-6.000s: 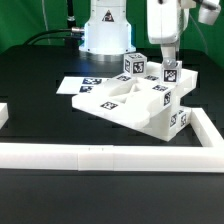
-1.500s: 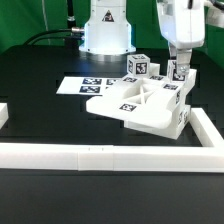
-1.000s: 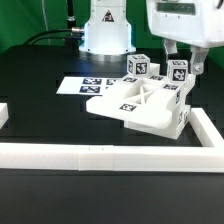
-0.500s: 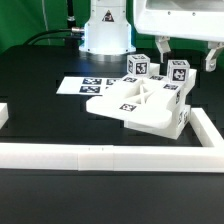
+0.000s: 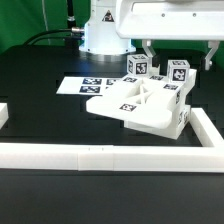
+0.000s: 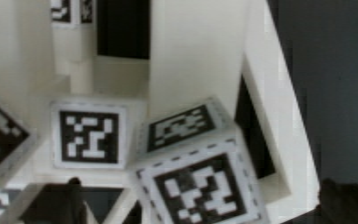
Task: Assemble chair
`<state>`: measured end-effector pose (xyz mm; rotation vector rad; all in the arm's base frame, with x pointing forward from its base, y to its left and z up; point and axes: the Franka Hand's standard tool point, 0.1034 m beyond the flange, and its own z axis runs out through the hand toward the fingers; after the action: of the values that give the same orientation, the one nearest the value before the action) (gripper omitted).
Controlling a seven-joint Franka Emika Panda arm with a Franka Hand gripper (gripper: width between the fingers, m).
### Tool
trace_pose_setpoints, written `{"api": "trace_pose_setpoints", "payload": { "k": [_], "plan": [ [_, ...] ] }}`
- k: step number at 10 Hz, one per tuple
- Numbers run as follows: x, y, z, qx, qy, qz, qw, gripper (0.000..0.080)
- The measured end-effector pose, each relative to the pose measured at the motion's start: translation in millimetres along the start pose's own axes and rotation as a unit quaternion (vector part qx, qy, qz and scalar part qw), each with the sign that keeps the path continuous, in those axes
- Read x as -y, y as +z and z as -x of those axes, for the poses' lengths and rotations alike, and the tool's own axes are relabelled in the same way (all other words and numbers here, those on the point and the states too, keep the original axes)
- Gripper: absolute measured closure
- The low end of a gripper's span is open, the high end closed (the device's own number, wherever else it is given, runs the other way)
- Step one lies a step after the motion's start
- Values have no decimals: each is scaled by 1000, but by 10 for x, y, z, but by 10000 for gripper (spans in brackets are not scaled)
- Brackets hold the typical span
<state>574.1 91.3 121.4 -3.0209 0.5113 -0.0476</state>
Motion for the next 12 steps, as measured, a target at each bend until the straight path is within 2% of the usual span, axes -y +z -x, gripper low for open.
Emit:
{"api": "trace_pose_setpoints", "payload": {
  "k": [2,4,5,6,10,12],
  "plan": [
    [-3,3,1,-1,-37,2,999,150],
    [-7,8,7,0,-36,2,999,402],
    [-8,7,6,-1,-36,2,999,402],
    [-8,8,6,0,-36,2,999,517],
    [-16,9,7,-2,1,1,1000,517],
    [2,12,6,-16,120,-6,993,517]
  ]
}}
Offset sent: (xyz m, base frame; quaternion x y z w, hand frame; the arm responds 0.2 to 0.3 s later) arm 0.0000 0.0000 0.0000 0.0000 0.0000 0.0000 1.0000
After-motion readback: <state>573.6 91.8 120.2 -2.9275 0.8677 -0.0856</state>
